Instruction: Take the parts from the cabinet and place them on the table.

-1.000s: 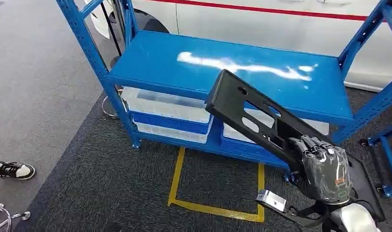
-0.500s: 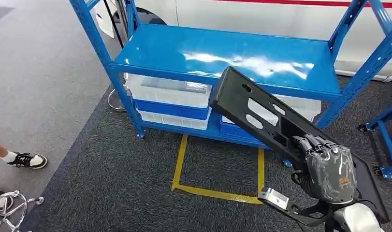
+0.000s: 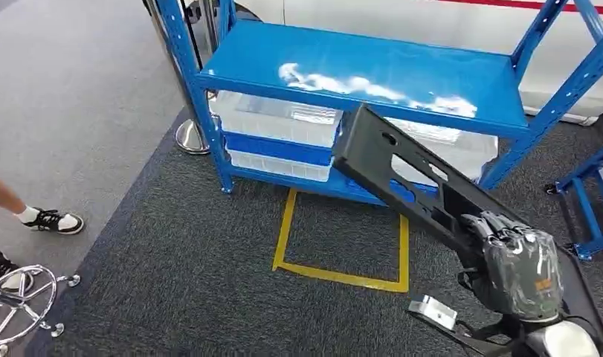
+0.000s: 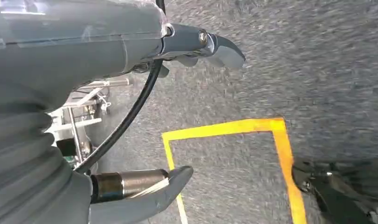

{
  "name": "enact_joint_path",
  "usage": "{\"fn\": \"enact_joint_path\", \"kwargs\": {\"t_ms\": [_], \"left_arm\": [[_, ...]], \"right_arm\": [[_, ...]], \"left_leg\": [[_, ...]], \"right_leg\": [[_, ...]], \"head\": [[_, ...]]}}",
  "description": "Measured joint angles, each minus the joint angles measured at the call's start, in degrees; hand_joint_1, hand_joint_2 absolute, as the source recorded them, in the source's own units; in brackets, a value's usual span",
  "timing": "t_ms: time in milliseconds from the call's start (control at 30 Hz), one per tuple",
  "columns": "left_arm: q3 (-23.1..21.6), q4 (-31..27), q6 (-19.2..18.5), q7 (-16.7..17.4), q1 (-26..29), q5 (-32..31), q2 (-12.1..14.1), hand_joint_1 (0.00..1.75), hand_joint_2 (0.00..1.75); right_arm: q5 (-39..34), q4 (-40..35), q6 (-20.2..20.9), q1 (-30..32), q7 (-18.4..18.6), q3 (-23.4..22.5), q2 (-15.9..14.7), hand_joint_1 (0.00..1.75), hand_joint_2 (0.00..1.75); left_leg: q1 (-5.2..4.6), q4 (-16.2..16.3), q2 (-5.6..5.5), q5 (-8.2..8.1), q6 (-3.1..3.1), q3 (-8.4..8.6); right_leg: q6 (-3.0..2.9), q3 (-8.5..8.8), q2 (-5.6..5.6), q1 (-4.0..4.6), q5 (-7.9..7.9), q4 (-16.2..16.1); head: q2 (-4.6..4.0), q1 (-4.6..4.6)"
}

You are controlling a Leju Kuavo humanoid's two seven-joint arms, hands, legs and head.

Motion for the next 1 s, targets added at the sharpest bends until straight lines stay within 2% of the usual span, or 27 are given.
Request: {"fn": "enact_joint_path", "kwargs": {"t_ms": [33, 67, 100, 133, 167, 200, 267, 300, 333, 367, 400, 433, 467, 500, 533, 567, 600, 667, 700, 767, 800, 833, 867, 900, 933, 967, 1000], "left_arm": [[-0.26, 0.02, 0.02, -0.13, 0.00, 0.00, -0.11, 0.00, 1.75], [-0.35, 0.04, 0.02, -0.22, 0.07, 0.02, -0.28, 0.00, 1.75], [-0.41, 0.04, 0.02, -0.35, 0.16, 0.04, -0.39, 0.00, 1.75], [-0.61, 0.07, 0.00, -0.50, 0.20, 0.07, -0.48, 0.00, 1.75], [-0.76, 0.07, 0.00, -0.59, 0.18, 0.11, -0.52, 0.00, 1.75], [-0.92, 0.07, -0.02, -0.68, 0.10, 0.18, -0.52, 0.00, 1.75], [-1.33, 0.07, -0.09, -0.68, 0.11, 0.35, -0.50, 0.00, 1.75], [-1.42, 0.20, -0.15, -0.68, 0.16, 0.46, -0.35, 0.00, 1.75], [-1.53, 0.22, -0.20, -0.68, 0.15, 0.70, -0.46, 0.00, 1.75], [-1.55, 0.22, -0.20, -0.68, 0.13, 0.74, -0.46, 0.00, 1.75], [-1.55, 0.22, -0.17, -0.65, 0.17, 0.77, -0.35, 0.00, 1.75], [-1.57, 0.22, -0.18, -0.65, 0.10, 0.83, -0.33, 0.00, 1.75], [-1.57, 0.22, -0.18, -0.65, -0.05, 0.98, -0.33, 0.00, 1.75], [-1.57, 0.22, -0.18, -0.65, -0.23, 1.09, -0.33, 0.00, 1.75], [-1.59, 0.22, -0.17, -0.65, -0.39, 1.09, -0.35, 0.00, 1.75], [-1.59, 0.22, -0.15, -0.65, -0.48, 1.09, -0.39, 0.00, 1.75], [-1.62, 0.22, 0.00, -0.65, -0.57, 1.09, -0.48, 0.00, 1.75], [-1.62, 0.22, 0.28, -0.65, -0.98, 1.20, -0.52, 0.00, 1.75], [-1.62, 0.22, 0.55, -0.65, -1.15, 1.27, -0.68, 0.00, 1.75], [-1.62, 0.22, 0.59, -0.63, -1.36, 1.44, -0.81, 0.00, 1.75], [-1.62, 0.22, 0.53, -0.48, -1.38, 1.79, -0.87, 0.00, 1.75], [-1.62, 0.22, 0.46, -0.44, -1.67, 1.90, -0.92, 0.00, 1.75], [-1.62, 0.17, 0.41, -0.28, -1.66, 1.92, -0.94, 0.00, 1.75], [-1.62, 0.15, 0.20, -0.11, -1.62, 1.92, -0.94, 0.00, 1.75], [-1.62, 0.13, 0.02, 0.02, -1.63, 1.95, -0.94, 0.00, 1.75], [-1.62, 0.11, -0.18, 0.15, -1.66, 1.97, -0.92, 0.00, 1.75], [-1.62, 0.07, -0.35, 0.29, -1.67, 2.01, -0.92, 0.00, 1.75]], "right_arm": [[-1.44, -1.18, -0.74, 2.44, -0.57, -2.14, -1.68, 1.75, 1.75], [-2.85, -2.39, -1.18, 4.70, -1.55, -4.81, -3.15, 1.75, 1.75], [-3.89, -3.41, -1.49, 6.63, -2.56, -7.20, -4.22, 1.75, 1.75], [-4.93, -4.60, -1.59, 8.18, -3.51, -9.75, -5.34, 1.75, 1.75], [-5.65, -5.63, -1.59, 9.83, -4.32, -11.96, -6.22, 1.75, 1.75], [-6.18, -6.36, -1.44, 11.25, -5.12, -13.95, -6.75, 1.75, 1.75], [-6.83, -7.47, -0.91, 13.27, -6.14, -17.39, -7.45, 1.75, 1.75], [-7.05, -7.69, -0.54, 13.78, -6.34, -18.17, -7.51, 1.75, 1.75], [-7.23, -7.89, -0.24, 14.09, -6.58, -18.73, -7.82, 1.75, 1.75], [-7.53, -8.13, 0.04, 14.35, -6.69, -19.31, -8.04, 1.75, 1.75], [-7.67, -8.30, 0.24, 14.51, -6.78, -19.75, -8.19, 1.75, 1.75], [-7.82, -8.30, 0.44, 14.52, -6.99, -20.21, -8.23, 1.75, 1.75], [-7.91, -8.30, 0.57, 14.51, -7.13, -20.50, -8.26, 1.75, 1.75], [-8.02, -8.30, 0.64, 14.52, -7.15, -20.71, -8.26, 1.75, 1.75], [-8.06, -8.30, 0.66, 14.52, -7.21, -20.85, -8.26, 1.75, 1.75], [-8.06, -8.30, 0.66, 14.52, -7.21, -20.93, -8.26, 1.75, 1.75], [-8.06, -8.30, 0.70, 14.52, -7.21, -21.11, -8.26, 1.75, 1.75], [-8.08, -8.50, 0.96, 14.41, -7.21, -21.48, -8.28, 1.75, 1.75], [-8.08, -8.52, 1.21, 14.10, -7.21, -21.50, -8.28, 1.75, 1.75], [-8.24, -8.48, 1.82, 13.12, -7.23, -21.48, -8.28, 1.75, 1.75], [-8.28, -8.37, 2.01, 12.75, -7.32, -21.48, -8.28, 1.75, 1.75], [-8.39, -8.26, 2.19, 12.37, -7.41, -21.39, -8.26, 1.75, 1.75], [-8.45, -8.17, 2.50, 11.83, -7.43, -21.35, -8.26, 1.75, 1.75], [-8.50, -8.02, 2.60, 11.41, -7.41, -21.20, -8.23, 1.75, 1.75], [-8.59, -7.86, 2.65, 11.11, -7.43, -21.02, -8.23, 1.75, 1.75], [-8.61, -7.69, 2.73, 10.85, -7.52, -20.85, -8.21, 1.75, 1.75], [-8.61, -7.60, 2.82, 10.61, -7.52, -20.67, -8.17, 1.75, 1.75]], "left_leg": [[-0.04, 0.58, -0.15, 0.53, -0.10, -1.36], [-0.08, 1.25, -0.26, 0.93, -0.24, -2.54], [-0.09, 1.95, -0.28, 1.27, -0.42, -3.44], [-0.33, 2.52, -0.27, 1.44, -0.68, -4.09], [-0.42, 2.85, -0.19, 1.74, -0.96, -4.36], [-0.41, 2.77, -0.13, 2.47, -1.34, -4.59], [-0.52, 2.28, -0.04, 3.73, -2.05, -4.91], [-0.24, 2.69, -0.08, 3.26, -2.22, -5.41], [-0.19, 4.05, -0.13, 0.05, -2.80, -6.08], [0.02, 6.89, -0.17, -3.94, -3.21, -6.75], [0.18, 10.63, -0.17, -7.57, -3.61, -7.27], [0.27, 14.93, -0.16, -10.14, -3.92, -7.71], [0.29, 18.00, -0.16, -10.31, -4.10, -7.78], [0.32, 19.58, -0.17, -8.38, -4.17, -7.23], [0.35, 18.94, -0.17, -5.55, -4.13, -5.67], [0.35, 16.50, -0.18, -3.41, -3.95, -3.19], [0.33, 12.05, -0.21, -2.79, -3.60, 0.51], [-0.15, -0.17, -0.25, -6.99, -2.68, 8.88], [-0.18, -1.06, -0.28, -7.55, -2.30, 9.13], [-0.50, -0.95, -0.31, -6.28, -1.47, 8.19], [-0.13, -1.86, -0.13, -5.04, -0.95, 7.63], [-0.14, -1.89, 0.13, -4.06, -0.30, 6.78], [-0.18, -1.84, 0.26, -3.25, 0.38, 5.70], [-0.23, -1.64, 0.36, -2.53, 0.38, 4.64], [-0.33, -1.44, 0.38, -1.83, 0.46, 3.60], [-0.37, -1.02, 0.38, -0.99, 0.42, 2.35], [-0.38, -0.64, 0.38, -0.41, 0.33, 1.21]], "right_leg": [[-0.13, 1.73, 0.06, 0.05, 2.79, -0.66], [-0.35, 4.51, 0.07, 0.11, 4.49, -3.59], [-0.69, 8.33, 0.02, 0.19, 4.10, -8.32], [-0.94, 12.34, -0.06, 0.61, 1.57, -13.67], [-1.17, 14.49, -0.09, 0.67, -0.47, -17.93], [-1.22, 14.06, -0.06, 0.87, -0.55, -18.21], [-1.92, 13.21, -0.01, 0.97, 0.63, -18.34], [-2.37, 12.36, -0.31, 0.21, 1.48, -18.65], [-2.78, 11.57, -0.08, 0.31, 2.29, -18.64], [-3.24, 10.71, -0.24, 0.27, 2.90, -18.62], [-3.23, 9.84, -0.18, 0.29, 3.63, -18.57], [-3.19, 8.80, -0.18, 0.32, 4.48, -18.45], [-3.12, 7.91, -0.18, 0.32, 5.22, -18.27], [-3.01, 6.71, -0.22, 0.31, 5.95, -17.96], [-2.89, 5.48, -0.28, 0.30, 6.62, -17.62], [-2.75, 4.40, -0.29, 0.31, 7.20, -17.30], [-2.57, 3.49, -0.27, 0.36, 7.85, -17.02], [-1.94, 2.75, -0.34, 0.53, 8.86, -16.59], [-1.65, 2.72, -0.49, 0.42, 9.63, -16.81], [-0.93, 2.66, -0.56, 0.08, 11.37, -17.78], [-0.53, 2.31, -0.47, 0.38, 11.77, -18.02], [-0.52, 1.68, -0.16, 0.02, 9.07, -16.98], [-0.54, 0.92, -0.10, -0.05, 4.81, -14.25], [-0.38, 0.29, -0.07, -0.06, 0.84, -10.39], [-0.21, -0.24, -0.07, -0.10, -1.80, -6.41], [-0.04, -0.54, -0.07, -0.09, -2.65, -2.50], [0.05, -0.33, -0.06, -0.09, -1.48, -0.53]], "head": [[0.00, -0.02], [0.00, -0.02], [0.00, -0.02], [0.00, -0.02], [0.02, -0.11], [0.00, -0.09], [0.02, -0.07], [0.00, -0.02], [0.00, -0.09], [0.00, -0.09], [0.00, -0.09], [0.00, -0.11], [0.00, -0.11], [0.00, -0.11], [0.00, -0.13], [0.00, -0.11], [0.00, -0.13], [0.00, -0.13], [0.00, -0.09], [0.02, -0.13], [0.00, -0.07], [0.02, -0.06], [0.00, 0.00], [0.00, 0.09], [0.00, 0.04], [0.00, 0.07], [0.00, 0.07]]}}
